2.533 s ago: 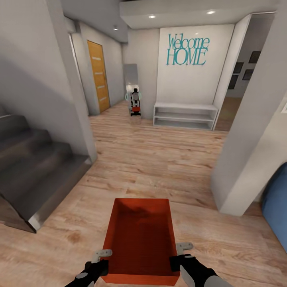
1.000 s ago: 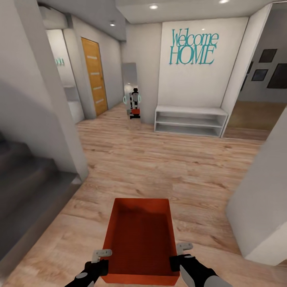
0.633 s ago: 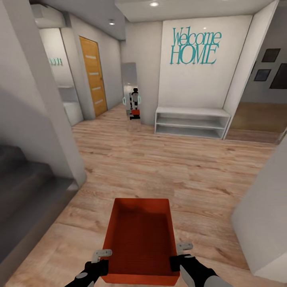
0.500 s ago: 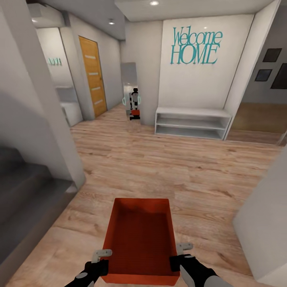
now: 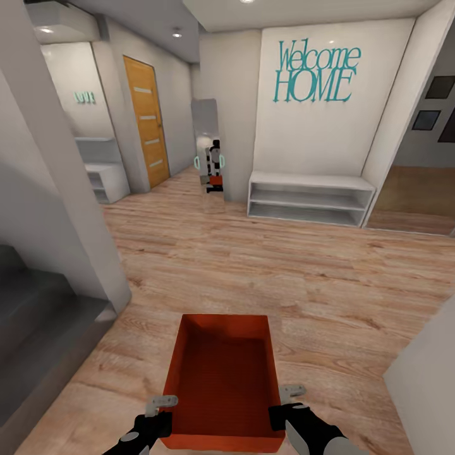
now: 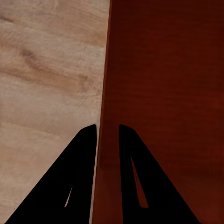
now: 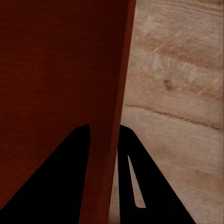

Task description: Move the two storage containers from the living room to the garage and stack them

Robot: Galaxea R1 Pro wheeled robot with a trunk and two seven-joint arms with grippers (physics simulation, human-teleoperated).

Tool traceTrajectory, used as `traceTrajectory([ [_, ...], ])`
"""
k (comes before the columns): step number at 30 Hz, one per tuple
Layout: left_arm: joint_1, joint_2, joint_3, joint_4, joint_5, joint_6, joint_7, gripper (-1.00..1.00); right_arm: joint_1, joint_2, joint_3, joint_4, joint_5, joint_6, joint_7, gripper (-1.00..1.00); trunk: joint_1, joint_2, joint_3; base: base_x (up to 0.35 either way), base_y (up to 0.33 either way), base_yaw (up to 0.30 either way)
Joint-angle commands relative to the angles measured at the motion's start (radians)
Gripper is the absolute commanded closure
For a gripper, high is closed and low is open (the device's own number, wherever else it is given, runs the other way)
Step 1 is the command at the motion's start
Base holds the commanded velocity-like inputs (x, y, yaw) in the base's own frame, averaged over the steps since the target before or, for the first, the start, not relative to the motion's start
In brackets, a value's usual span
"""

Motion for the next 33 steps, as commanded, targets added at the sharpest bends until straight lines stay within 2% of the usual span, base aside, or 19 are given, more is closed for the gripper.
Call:
traceTrajectory([
  [1,-0.001,0.001,-0.001,0.001,0.008,-0.004,0.008,1.00,0.000,-0.009,0.001,-0.003,0.021,0.008,-0.009,1.00,0.001,0.000,0.000,0.343,0.000,0.062],
  [9,-0.001,0.001,-0.001,0.001,0.008,-0.004,0.008,1.00,0.000,-0.009,0.000,-0.003,0.021,0.008,-0.009,1.00,0.001,0.000,0.007,0.343,0.000,0.039],
  [33,-0.001,0.001,-0.001,0.001,0.008,-0.005,0.008,1.00,0.000,-0.009,0.001,-0.003,0.021,0.008,-0.009,1.00,0.001,0.000,0.007,0.343,0.000,0.001],
])
